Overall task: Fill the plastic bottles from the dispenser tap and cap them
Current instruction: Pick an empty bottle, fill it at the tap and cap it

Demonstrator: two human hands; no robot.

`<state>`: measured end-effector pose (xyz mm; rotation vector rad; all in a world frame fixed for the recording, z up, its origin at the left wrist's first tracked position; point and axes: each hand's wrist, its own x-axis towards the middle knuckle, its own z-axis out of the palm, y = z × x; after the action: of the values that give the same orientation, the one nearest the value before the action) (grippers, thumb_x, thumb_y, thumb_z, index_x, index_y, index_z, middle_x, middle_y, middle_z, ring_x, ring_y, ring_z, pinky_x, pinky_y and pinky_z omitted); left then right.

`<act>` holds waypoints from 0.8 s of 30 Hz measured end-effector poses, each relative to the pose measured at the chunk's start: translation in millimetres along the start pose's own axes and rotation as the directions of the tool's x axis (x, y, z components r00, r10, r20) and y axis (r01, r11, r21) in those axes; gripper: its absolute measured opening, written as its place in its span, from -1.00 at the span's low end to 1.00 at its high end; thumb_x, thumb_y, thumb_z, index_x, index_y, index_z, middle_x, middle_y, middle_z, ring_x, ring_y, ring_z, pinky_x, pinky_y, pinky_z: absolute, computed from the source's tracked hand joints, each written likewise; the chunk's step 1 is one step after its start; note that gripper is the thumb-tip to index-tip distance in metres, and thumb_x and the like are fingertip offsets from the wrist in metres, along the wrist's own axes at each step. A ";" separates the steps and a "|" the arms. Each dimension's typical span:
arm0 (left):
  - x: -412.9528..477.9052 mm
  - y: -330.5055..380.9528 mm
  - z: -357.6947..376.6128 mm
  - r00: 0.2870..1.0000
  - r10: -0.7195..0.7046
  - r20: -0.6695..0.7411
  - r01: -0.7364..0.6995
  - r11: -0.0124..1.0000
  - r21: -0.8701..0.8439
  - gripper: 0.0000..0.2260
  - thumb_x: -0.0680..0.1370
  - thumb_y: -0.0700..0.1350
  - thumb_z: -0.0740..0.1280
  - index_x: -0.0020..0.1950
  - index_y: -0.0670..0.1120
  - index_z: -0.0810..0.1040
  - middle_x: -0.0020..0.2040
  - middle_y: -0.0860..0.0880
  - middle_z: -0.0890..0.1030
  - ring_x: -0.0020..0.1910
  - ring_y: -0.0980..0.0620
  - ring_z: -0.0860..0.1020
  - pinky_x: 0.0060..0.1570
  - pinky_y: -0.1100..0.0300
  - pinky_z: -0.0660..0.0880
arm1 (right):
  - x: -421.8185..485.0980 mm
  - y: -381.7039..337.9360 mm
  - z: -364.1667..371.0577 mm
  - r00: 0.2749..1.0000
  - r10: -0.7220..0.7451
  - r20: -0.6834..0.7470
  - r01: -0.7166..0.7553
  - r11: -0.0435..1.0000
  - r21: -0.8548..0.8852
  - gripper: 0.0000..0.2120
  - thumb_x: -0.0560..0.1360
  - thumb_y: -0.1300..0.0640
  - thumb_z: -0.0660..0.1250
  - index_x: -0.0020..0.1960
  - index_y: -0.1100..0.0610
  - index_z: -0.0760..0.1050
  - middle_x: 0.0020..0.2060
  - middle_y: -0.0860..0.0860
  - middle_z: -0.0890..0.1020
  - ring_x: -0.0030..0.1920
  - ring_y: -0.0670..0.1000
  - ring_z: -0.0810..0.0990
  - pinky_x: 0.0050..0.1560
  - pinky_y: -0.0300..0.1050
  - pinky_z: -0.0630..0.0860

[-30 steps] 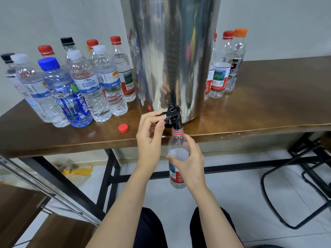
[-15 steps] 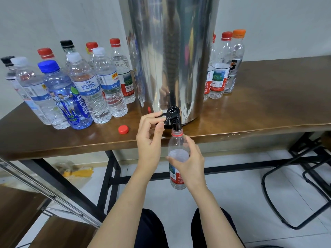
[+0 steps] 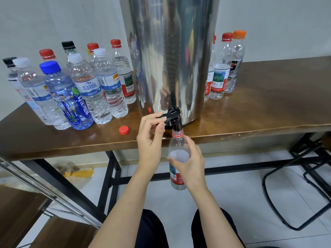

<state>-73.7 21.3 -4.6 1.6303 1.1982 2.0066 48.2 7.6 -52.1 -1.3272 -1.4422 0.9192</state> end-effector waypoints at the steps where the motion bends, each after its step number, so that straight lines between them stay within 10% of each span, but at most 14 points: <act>1: 0.0 -0.1 0.1 1.000 0.005 -0.002 -0.005 1.000 0.005 -0.89 0.62 -0.12 0.26 0.04 0.01 0.58 0.16 0.23 0.54 0.19 -0.07 0.54 0.14 -0.14 0.51 | 0.0 0.3 0.1 1.000 -0.001 0.000 0.001 1.000 0.001 -0.20 0.33 0.11 0.60 0.46 -0.09 0.31 0.27 -0.12 0.45 0.26 -0.17 0.36 0.34 -0.08 0.39; 8: 0.1 -2.1 0.6 1.000 -0.002 0.003 0.002 1.000 -0.009 -0.89 0.62 -0.12 0.26 0.05 0.00 0.58 0.16 0.22 0.54 0.17 -0.08 0.55 0.11 -0.26 0.51 | 0.4 1.3 1.3 1.000 -0.007 -0.009 0.007 1.000 -0.019 -0.21 0.33 0.10 0.60 0.46 -0.12 0.31 0.26 -0.07 0.45 0.27 -0.10 0.39 0.27 -0.12 0.40; 14: 0.3 -0.1 1.4 1.000 -0.022 0.004 0.022 1.000 -0.005 -0.89 0.61 -0.13 0.25 -0.03 -0.09 0.57 0.15 0.07 0.55 0.20 0.05 0.53 0.17 0.22 0.44 | 1.0 0.8 1.3 1.000 -0.013 -0.022 0.012 0.999 -0.044 -0.22 0.34 0.10 0.59 0.46 -0.11 0.32 0.20 -0.08 0.40 0.19 -0.13 0.38 0.20 -0.17 0.42; 20: 0.2 -2.4 0.2 1.000 -0.016 0.002 0.016 1.000 -0.014 -0.89 0.62 -0.10 0.26 0.05 0.02 0.58 0.16 0.21 0.54 0.17 -0.08 0.54 0.09 -0.10 0.54 | 1.5 1.7 1.1 1.000 -0.006 -0.022 0.005 0.999 -0.041 -0.22 0.33 0.08 0.59 0.46 -0.12 0.32 0.20 -0.08 0.39 0.20 -0.12 0.38 0.21 -0.14 0.44; 24: 0.8 -0.5 1.2 1.000 -0.013 -0.003 0.013 1.000 -0.007 -0.90 0.62 -0.09 0.26 0.01 0.04 0.57 0.15 0.21 0.55 0.18 -0.04 0.55 0.06 0.04 0.52 | 1.8 3.3 1.4 1.000 -0.006 -0.026 0.005 1.000 -0.027 -0.22 0.33 0.09 0.60 0.45 -0.13 0.33 0.19 -0.08 0.40 0.20 -0.12 0.40 0.23 -0.11 0.46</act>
<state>-73.0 22.7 -4.4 1.6130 1.1986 2.0033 47.9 10.0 -55.3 -1.3495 -1.4422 0.8791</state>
